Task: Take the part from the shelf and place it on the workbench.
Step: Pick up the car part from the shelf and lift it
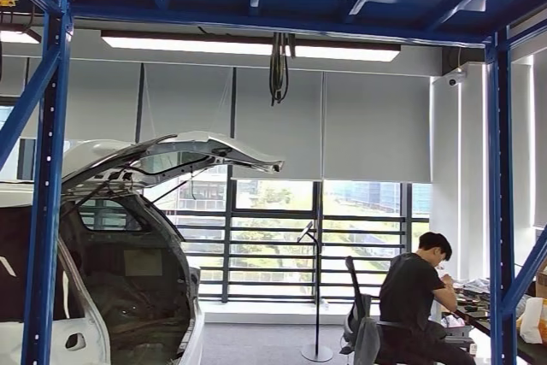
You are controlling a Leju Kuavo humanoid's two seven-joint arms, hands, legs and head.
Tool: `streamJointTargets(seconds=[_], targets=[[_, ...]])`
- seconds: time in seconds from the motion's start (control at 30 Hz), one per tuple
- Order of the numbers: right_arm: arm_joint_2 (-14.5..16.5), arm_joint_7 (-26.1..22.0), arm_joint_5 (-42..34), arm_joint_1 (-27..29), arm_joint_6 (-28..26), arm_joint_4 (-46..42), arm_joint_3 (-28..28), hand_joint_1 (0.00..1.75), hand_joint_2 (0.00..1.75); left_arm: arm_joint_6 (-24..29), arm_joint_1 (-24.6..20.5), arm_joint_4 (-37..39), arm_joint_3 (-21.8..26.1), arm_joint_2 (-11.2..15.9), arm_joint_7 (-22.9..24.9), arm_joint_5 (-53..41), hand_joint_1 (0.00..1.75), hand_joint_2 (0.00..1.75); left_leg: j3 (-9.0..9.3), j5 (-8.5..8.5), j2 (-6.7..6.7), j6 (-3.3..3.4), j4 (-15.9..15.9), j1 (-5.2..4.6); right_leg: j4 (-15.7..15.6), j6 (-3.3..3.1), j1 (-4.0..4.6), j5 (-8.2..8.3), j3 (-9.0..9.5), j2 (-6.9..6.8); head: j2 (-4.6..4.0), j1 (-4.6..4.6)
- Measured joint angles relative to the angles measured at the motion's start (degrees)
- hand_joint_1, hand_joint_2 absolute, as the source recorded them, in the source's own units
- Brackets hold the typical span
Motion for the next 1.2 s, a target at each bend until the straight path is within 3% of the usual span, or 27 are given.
streamJointTargets(seconds=[0.17, 0.33, 0.6, 0.93, 1.13, 1.2], targets=[[-0.08, -5.73, -20.9, 8.84, 6.56, -18.91, -0.27, 1.75, 1.75, 0.51, 0.3, 0.0, 0.55, 0.0, -0.4, -0.38, 0.0, 1.75, -0.04, -0.03, 0.0, 0.0, -0.01, -0.01, -0.01, -0.09, 0.0, -0.07, -0.02, -0.02, 0.0, 0.0], [-1.09, -7.8, -33.67, 13.88, 14.66, -32.25, 1.32, 1.75, 1.75, 0.66, 0.31, 0.0, 1.02, 0.0, -0.4, -0.74, 0.0, 1.75, -0.03, -0.03, 0.01, -0.01, -0.01, -0.01, -0.01, -0.09, 0.0, -0.07, -0.04, 0.0, 0.0, 0.0], [-3.26, -9.36, -33.59, 16.21, 15.25, -42.93, 6.38, 1.75, 1.75, 0.65, 0.26, 0.0, 1.29, 0.0, -0.6, -1.28, 0.0, 1.75, 0.0, -0.02, 0.02, -0.01, -0.01, 0.0, 0.01, -0.09, 0.0, -0.07, -0.02, 0.02, 0.0, 0.0], [-4.98, -8.41, -34.72, 16.42, 15.21, -45.87, 8.91, 1.75, 1.75, 0.64, 0.22, 0.0, 1.56, 0.03, -0.72, -1.29, 0.0, 1.75, -0.02, -0.07, 0.02, 0.06, 0.06, -0.36, -0.04, 0.0, -0.29, -0.02, -0.03, 0.01, 0.0, 0.0], [-5.99, -8.0, -38.16, 16.34, 16.74, -46.14, 10.05, 1.75, 1.75, 0.55, 0.21, 0.0, 2.13, 0.04, -1.08, -1.18, 0.0, 1.75, 0.13, 0.01, 0.03, 0.47, -0.22, -0.51, -0.06, 0.67, -0.65, -0.18, 0.05, 0.03, 0.0, 0.01], [-6.44, -8.45, -39.74, 16.6, 17.61, -46.88, 10.4, 1.75, 1.75, 0.53, 0.16, 0.0, 2.44, 0.05, -1.21, -1.02, 0.0, 1.75, 0.44, 0.2, 0.06, 0.78, -0.69, -0.09, 2.72, 1.0, -0.66, -1.89, -1.16, 0.07, 0.0, 0.01]])
